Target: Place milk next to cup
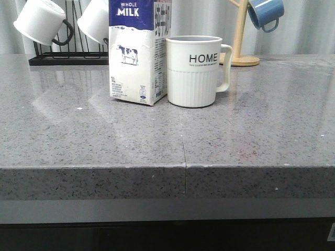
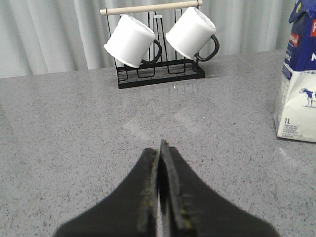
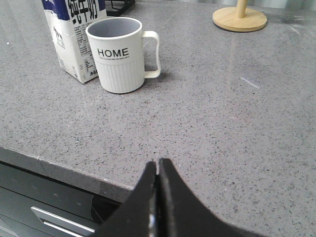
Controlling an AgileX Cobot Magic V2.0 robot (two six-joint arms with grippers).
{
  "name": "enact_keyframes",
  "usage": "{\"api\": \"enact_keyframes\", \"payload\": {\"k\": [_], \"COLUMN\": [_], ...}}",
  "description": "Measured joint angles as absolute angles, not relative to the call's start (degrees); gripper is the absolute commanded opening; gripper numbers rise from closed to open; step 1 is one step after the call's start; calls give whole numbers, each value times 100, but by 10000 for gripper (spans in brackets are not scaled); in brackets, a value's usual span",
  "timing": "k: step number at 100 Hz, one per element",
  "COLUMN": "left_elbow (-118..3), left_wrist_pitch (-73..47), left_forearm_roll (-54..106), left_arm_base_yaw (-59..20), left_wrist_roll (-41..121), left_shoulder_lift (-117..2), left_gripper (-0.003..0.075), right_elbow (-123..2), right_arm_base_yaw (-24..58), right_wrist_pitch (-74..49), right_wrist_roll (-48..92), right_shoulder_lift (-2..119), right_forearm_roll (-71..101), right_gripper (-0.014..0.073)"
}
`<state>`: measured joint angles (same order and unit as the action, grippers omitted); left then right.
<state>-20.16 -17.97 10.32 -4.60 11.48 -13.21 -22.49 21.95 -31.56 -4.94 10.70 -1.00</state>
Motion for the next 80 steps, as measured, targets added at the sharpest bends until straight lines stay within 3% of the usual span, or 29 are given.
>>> {"api": "enact_keyframes", "payload": {"k": [29, 60, 80], "left_elbow": [-1260, -33, 9], "left_wrist_pitch": [-1519, -1132, -878], "left_forearm_roll": [999, 96, 52], "left_arm_base_yaw": [-460, -108, 19], "left_wrist_roll": [1148, 110, 86], "left_shoulder_lift": [-628, 31, 31], "left_gripper": [-21, -21, -21], "right_elbow": [-2249, -2249, -2237], "right_arm_base_yaw": [2195, 2195, 2195], "right_wrist_pitch": [-3156, -3166, -3166], "right_wrist_roll": [-494, -494, -494], "right_shoulder_lift": [1070, 1066, 1057], "right_forearm_roll": [-100, -100, -96], "right_gripper": [-38, -38, -38]}}
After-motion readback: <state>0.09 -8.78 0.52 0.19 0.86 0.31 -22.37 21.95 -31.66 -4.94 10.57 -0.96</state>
